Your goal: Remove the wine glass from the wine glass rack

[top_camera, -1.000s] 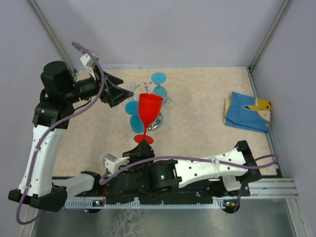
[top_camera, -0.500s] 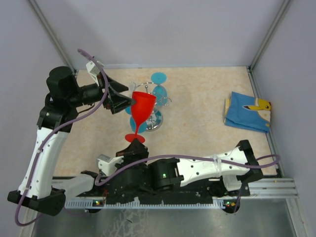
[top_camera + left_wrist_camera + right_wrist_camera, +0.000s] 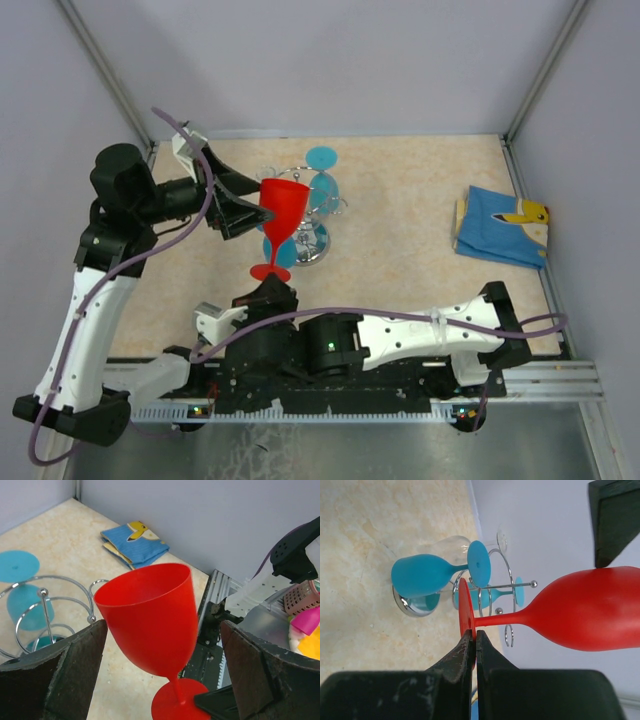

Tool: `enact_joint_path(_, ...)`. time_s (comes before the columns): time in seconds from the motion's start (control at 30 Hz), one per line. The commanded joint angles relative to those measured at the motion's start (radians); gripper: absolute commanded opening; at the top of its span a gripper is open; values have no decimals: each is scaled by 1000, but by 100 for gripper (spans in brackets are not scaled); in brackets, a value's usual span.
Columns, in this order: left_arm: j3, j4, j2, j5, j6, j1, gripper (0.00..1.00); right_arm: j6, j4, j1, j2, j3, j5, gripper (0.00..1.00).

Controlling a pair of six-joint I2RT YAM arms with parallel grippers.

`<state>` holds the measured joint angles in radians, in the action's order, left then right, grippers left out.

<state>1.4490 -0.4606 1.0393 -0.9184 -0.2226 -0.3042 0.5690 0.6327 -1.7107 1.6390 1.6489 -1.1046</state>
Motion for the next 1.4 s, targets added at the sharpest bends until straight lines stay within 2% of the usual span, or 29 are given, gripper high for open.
enact_joint_path(0.0,-69,57,9,-11,-36,-8,99,76,-58,6,-7,13,-22,0)
enact_joint_path(0.23,-78,26,16,28,-12,-14,100,101,-77,6,5,28,-20,0)
enact_joint_path(0.57,-102,33,46,-19,-40,-69,100,119,-85,7,56,58,6,0)
enact_joint_path(0.67,-99,21,42,6,-26,-72,100,118,-83,8,56,59,4,0)
enact_joint_path(0.9,-87,7,56,-10,-27,-79,96,113,-83,7,55,57,7,0)
enact_joint_path(1.1,-87,-3,61,-15,-14,-84,85,111,-95,8,55,52,3,0)
enact_joint_path(1.23,-83,-6,46,7,4,-85,85,108,-104,8,52,47,-1,15)
enact_joint_path(1.3,-76,-6,40,28,9,-85,86,106,-111,8,49,43,-4,43)
enact_joint_path(1.37,-64,-22,40,66,19,-84,85,101,-113,8,44,42,-7,61)
